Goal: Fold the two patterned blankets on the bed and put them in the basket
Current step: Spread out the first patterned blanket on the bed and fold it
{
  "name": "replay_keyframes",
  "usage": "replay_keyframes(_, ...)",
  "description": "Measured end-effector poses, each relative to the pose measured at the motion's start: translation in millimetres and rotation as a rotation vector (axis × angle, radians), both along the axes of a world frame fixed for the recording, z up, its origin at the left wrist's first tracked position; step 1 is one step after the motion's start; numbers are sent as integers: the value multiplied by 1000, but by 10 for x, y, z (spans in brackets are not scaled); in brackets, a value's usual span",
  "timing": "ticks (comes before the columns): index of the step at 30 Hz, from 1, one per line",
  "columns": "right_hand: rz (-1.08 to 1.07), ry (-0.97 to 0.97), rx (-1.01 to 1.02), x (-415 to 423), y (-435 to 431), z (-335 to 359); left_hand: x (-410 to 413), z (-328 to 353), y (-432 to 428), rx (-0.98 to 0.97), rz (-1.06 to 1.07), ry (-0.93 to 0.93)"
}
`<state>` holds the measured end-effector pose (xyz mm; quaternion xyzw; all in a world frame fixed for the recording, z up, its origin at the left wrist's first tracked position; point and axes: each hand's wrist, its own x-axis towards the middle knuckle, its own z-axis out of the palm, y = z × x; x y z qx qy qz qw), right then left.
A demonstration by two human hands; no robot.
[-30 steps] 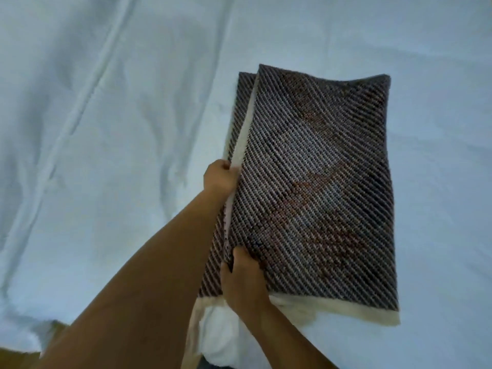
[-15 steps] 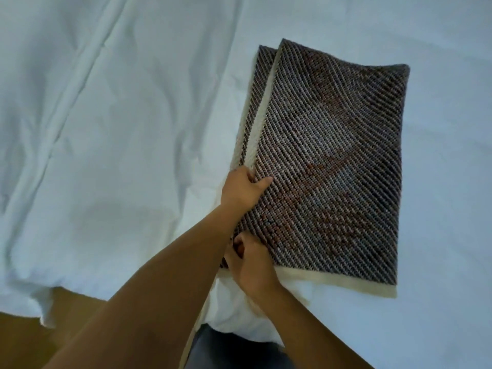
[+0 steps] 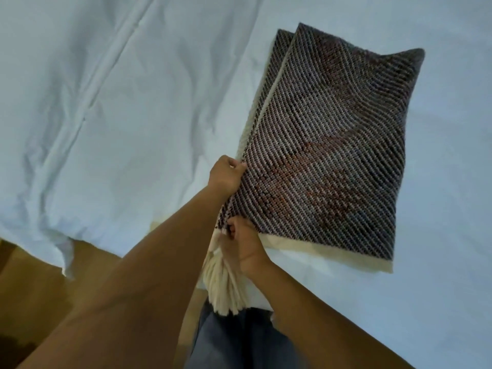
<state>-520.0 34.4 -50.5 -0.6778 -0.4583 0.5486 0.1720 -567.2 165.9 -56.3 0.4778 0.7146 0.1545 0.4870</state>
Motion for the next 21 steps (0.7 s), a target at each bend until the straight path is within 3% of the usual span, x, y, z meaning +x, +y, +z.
replay_keyframes(4, -9, 7, 21, -44, -33, -31, -22, 44, -110, -80, -115, -27)
replay_keyframes(8, -47, 238, -22, -92, -75, 30, -125, 26, -309, -233, -261, -56)
replay_keyframes(12, 23, 177, -2, -29, -111, 63, -202, 32, -368, -91, -146, -118)
replay_keyframes(15, -29, 249, -30, 8, -71, 112, -266, -26, -393, -2, -43, -86)
replay_keyframes(21, -155, 221, -45, 236, 225, 302, -174, -18, -316, 39, -198, 129)
